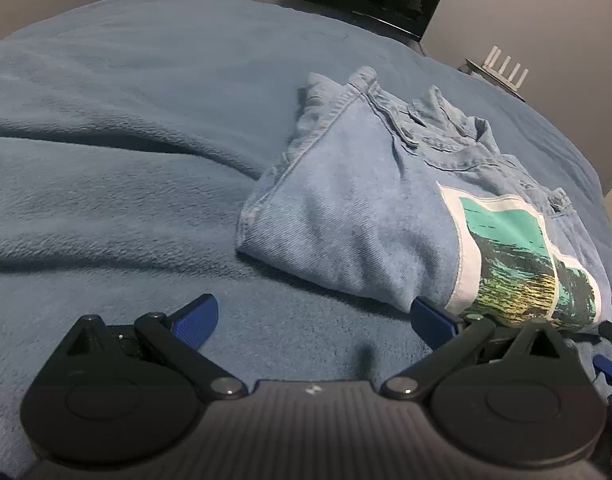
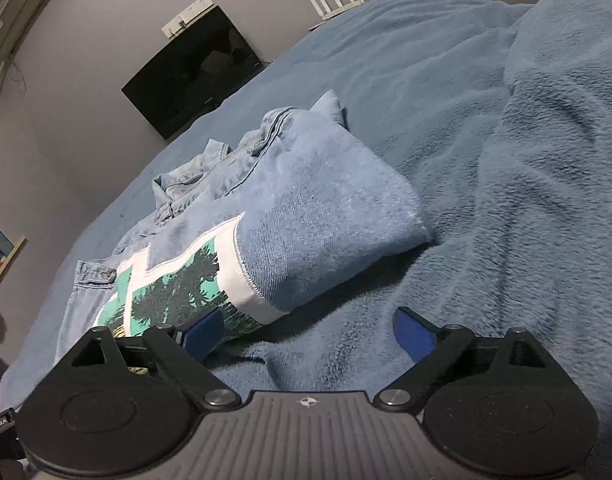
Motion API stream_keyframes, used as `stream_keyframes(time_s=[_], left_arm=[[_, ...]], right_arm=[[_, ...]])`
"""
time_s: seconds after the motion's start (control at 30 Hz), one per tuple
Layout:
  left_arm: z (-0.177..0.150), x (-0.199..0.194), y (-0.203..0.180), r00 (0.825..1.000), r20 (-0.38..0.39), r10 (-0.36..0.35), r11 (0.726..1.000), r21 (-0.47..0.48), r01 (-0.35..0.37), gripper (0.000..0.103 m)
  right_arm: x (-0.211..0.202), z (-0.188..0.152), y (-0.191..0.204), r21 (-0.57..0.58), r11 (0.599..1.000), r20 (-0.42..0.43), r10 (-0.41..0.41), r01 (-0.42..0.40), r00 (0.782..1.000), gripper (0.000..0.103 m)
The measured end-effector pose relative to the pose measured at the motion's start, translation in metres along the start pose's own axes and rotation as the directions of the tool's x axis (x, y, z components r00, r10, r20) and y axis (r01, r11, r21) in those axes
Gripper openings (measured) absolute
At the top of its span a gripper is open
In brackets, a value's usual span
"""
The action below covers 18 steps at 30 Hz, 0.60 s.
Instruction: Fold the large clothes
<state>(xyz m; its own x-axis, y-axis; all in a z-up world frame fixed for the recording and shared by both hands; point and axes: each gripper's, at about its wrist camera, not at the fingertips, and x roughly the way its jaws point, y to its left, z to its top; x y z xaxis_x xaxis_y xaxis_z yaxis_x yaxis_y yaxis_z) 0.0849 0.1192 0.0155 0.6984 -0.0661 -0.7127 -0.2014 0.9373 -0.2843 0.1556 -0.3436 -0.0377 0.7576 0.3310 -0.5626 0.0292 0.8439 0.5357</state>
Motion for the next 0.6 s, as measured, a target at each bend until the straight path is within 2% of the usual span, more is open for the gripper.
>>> stream_keyframes(time_s=[0.07, 0.13, 0.2, 0.3, 0.43, 0.5, 0.6], left_arm=[[0.001, 0.002, 0.001, 0.999, -0.004, -0.05, 0.999, -0.019, 0.05, 0.103], [0.002, 0.004, 0.008, 0.989, -0.011, -0.151, 0.986, -0.08, 0.149, 0.103], [0.002, 0.007, 0.019, 0.968, -0.011, -0.249, 0.953, -0.178, 0.243, 0.103], [0.003, 0.015, 0.038, 0.94, -0.006, -0.34, 0.892, -0.319, 0.321, 0.103], [0.0, 0.02, 0.056, 0.914, 0.052, -0.402, 0.81, -0.446, 0.381, 0.103], [0.001, 0.022, 0.056, 0.907, 0.074, -0.415, 0.794, -0.457, 0.401, 0.103], [0.004, 0.029, 0.052, 0.906, 0.086, -0.415, 0.796, -0.447, 0.408, 0.103]], right_arm=[[0.004, 0.0, 0.002, -0.004, 1.0, 0.005, 0.007, -0.007, 1.0, 0.097], [0.007, 0.001, 0.003, 0.0, 1.0, 0.004, 0.026, -0.026, 1.0, 0.097], [0.008, 0.0, 0.004, 0.008, 0.999, 0.003, 0.041, -0.041, 0.999, 0.097], [0.008, 0.002, 0.001, 0.04, 0.996, -0.001, 0.079, -0.078, 0.997, 0.097], [0.002, 0.008, -0.014, 0.178, 0.971, 0.036, 0.155, -0.159, 0.987, 0.097], [-0.001, 0.009, -0.023, 0.26, 0.944, 0.062, 0.196, -0.205, 0.979, 0.095], [0.0, 0.011, -0.034, 0.348, 0.905, 0.097, 0.224, -0.244, 0.97, 0.095]])
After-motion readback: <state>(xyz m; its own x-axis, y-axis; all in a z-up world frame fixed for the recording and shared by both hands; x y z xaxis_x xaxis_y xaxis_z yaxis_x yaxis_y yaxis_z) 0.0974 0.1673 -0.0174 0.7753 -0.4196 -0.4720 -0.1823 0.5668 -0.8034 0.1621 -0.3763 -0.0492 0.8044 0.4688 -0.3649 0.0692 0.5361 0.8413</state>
